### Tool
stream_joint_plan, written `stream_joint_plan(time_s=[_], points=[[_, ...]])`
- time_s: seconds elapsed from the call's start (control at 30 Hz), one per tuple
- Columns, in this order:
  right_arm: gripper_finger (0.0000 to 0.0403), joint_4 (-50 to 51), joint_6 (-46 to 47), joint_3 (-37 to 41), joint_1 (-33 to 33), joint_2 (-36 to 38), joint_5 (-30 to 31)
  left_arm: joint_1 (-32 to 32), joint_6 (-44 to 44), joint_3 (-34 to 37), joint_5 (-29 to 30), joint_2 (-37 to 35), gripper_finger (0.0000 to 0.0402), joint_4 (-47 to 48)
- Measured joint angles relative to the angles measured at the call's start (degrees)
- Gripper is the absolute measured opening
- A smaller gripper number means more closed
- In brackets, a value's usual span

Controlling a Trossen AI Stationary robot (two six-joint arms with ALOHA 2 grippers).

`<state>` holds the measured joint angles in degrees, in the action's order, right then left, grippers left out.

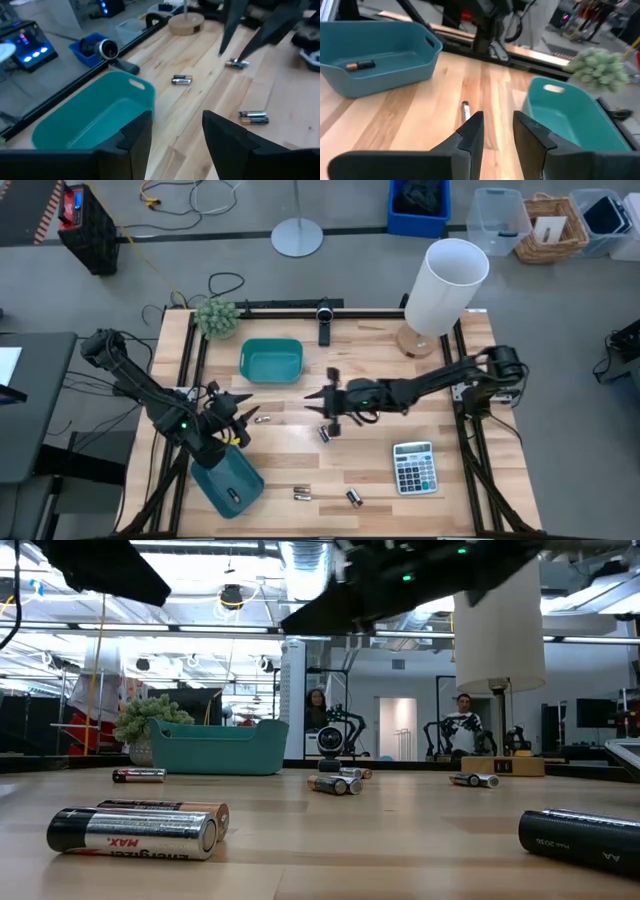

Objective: Sort batteries
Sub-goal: Put the silver battery into the green bin

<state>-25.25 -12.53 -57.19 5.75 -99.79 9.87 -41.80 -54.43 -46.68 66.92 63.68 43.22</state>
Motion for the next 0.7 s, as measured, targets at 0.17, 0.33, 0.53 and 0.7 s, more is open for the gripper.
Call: stream_joint_plan(time_s=[0.17,0.33,0.53,0.7], points=[[0.0122,4.89,2.85,-4.53,-1.62,-4.92,-0.87,-2.35,-2.28,0.0,1.95,0.02,0.0169,1.75],[0.0122,9.4,9.45,-3.69,-3.86,-4.7,4.24,-3.69,-3.27,0.0,3.44,0.02,0.0169,2.79],[0.0122,15.03,14.63,1.73,-6.32,-0.29,10.93,-3.91,-3.15,0.04,3.73,0.04,0.0169,2.88],[0.0122,14.32,19.2,9.09,-6.48,3.2,11.09,-3.91,-3.52,0.04,3.73,0.07,0.0169,2.84]])
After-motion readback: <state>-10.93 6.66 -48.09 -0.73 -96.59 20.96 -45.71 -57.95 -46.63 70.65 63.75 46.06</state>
